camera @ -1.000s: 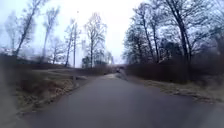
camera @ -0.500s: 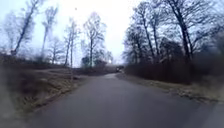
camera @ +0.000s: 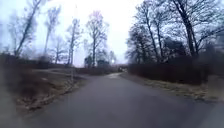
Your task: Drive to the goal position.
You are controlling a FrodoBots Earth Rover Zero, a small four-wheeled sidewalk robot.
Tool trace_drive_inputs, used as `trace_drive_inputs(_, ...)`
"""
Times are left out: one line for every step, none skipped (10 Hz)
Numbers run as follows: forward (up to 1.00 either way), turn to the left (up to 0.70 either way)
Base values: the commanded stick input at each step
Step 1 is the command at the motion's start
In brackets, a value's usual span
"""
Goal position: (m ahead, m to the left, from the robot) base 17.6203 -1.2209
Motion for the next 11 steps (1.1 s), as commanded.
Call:
trace_drive_inputs(0.7,0.0)
trace_drive_inputs(0.7,0.0)
trace_drive_inputs(0.7,0.0)
trace_drive_inputs(0.7,0.0)
trace_drive_inputs(0.7,0.03)
trace_drive_inputs(0.7,0.1)
trace_drive_inputs(0.7,0.13)
trace_drive_inputs(0.7,0.14)
trace_drive_inputs(0.7,0.14)
trace_drive_inputs(0.7,0.14)
trace_drive_inputs(0.7,0.1)
